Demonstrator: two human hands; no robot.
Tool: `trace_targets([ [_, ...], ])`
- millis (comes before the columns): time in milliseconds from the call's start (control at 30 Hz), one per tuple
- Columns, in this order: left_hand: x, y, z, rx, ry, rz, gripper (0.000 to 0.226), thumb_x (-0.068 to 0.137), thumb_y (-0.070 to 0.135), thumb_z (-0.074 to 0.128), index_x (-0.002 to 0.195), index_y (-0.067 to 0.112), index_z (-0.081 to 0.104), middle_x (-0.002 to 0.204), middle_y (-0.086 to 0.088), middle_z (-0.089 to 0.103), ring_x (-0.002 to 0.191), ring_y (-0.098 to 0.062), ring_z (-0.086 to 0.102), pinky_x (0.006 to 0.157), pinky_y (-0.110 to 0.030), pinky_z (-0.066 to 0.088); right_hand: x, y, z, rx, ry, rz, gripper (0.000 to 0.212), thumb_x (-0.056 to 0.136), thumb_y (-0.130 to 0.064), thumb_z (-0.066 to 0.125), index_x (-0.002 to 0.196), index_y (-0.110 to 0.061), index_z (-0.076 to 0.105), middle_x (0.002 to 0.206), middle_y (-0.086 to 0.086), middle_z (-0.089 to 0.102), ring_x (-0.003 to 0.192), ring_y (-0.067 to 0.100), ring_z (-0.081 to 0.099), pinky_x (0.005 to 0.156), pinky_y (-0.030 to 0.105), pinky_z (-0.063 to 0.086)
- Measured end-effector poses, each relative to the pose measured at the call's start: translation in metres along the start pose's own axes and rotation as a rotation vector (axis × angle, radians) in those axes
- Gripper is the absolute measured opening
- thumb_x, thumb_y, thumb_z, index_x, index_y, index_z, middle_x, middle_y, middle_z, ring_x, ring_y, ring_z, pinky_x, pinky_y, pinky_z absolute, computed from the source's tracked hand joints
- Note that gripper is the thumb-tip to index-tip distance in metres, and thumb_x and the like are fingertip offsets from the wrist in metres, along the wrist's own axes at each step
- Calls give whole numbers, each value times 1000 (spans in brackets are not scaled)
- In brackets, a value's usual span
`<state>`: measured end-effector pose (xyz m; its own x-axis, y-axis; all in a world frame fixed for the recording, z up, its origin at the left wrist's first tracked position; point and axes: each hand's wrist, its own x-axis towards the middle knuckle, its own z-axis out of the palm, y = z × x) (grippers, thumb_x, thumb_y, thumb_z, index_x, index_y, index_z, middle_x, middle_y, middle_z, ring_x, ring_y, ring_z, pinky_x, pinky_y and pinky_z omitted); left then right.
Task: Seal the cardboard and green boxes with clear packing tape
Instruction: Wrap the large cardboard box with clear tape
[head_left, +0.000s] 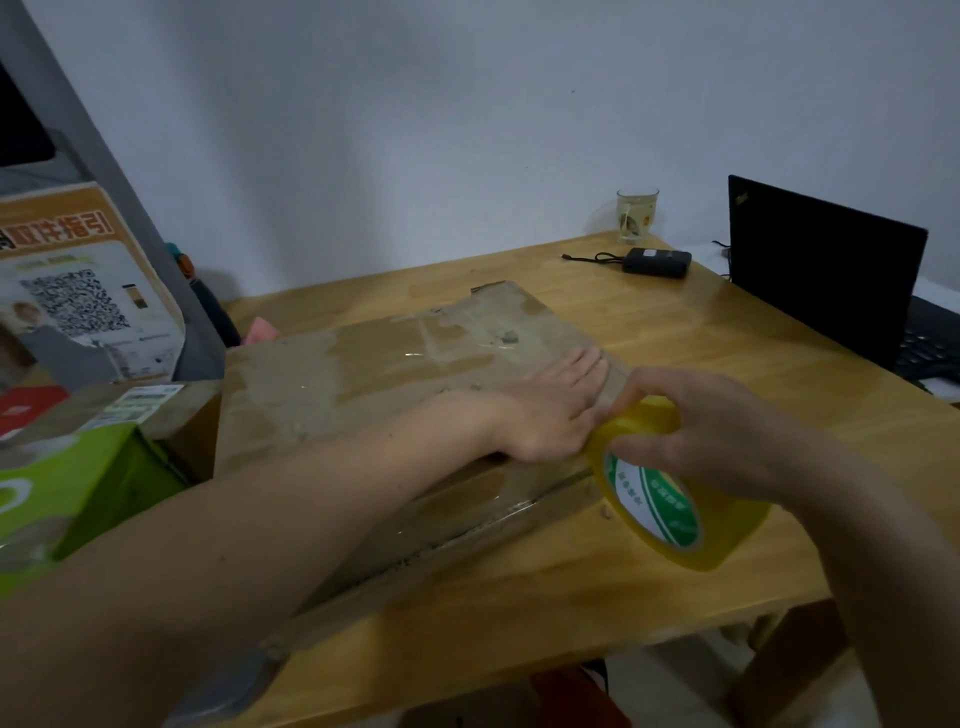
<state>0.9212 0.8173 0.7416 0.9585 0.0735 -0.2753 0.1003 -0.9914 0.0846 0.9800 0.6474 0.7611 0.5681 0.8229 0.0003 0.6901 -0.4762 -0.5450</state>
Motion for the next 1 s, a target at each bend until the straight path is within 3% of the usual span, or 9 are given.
trace_targets([
  [100,-1,-1,-4,-1,-12,-43,62,107,38,17,154,12,-14,161,-4,-23,148,-15,-19,123,-38,-4,-1,2,2,33,13,9,21,80,-43,68,91,-43,50,87,-11,54,77,9,59,65,33,57],
  [200,10,-4,-10,13,-18,-199,77,102,55,18,153,7,-15,161,-10,-22,149,-21,-19,122,-38,-6,1,1,4,41,6,23,26,80,-43,68,100,-39,51,89,-6,57,77,13,62,69,40,59],
  [300,30,-24,-17,-37,5,-382,101,89,77,15,153,3,-13,161,-15,-19,149,-29,-17,122,-45,-3,1,1,4,34,1,27,30,81,-43,67,104,-39,50,89,-7,56,77,13,61,69,39,59],
  [433,55,-54,-23,-119,62,-549,113,82,86,13,153,0,-10,162,-16,-16,150,-29,-13,122,-45,-3,0,3,2,54,1,27,30,82,-43,67,106,-38,49,91,-8,56,77,13,63,66,37,60],
  [633,67,-79,-22,-120,155,-537,96,92,74,11,155,3,-4,163,-11,-11,151,-24,-8,121,-39,-2,2,6,3,74,-4,-4,30,82,-42,67,106,-35,50,93,-7,59,80,15,64,68,39,59],
  [767,60,-72,-20,-122,148,-402,71,103,54,10,155,9,-6,164,-6,-13,151,-18,-11,121,-35,-4,2,4,3,66,-20,9,30,82,-41,67,106,-34,51,94,-5,60,82,16,63,71,41,59],
  [1000,28,-26,-10,-75,100,-241,64,105,47,13,156,13,-6,164,-4,-13,151,-16,-10,122,-34,-4,-3,-1,8,51,30,27,29,83,-40,65,106,-32,49,89,-8,54,80,12,56,65,32,52],
])
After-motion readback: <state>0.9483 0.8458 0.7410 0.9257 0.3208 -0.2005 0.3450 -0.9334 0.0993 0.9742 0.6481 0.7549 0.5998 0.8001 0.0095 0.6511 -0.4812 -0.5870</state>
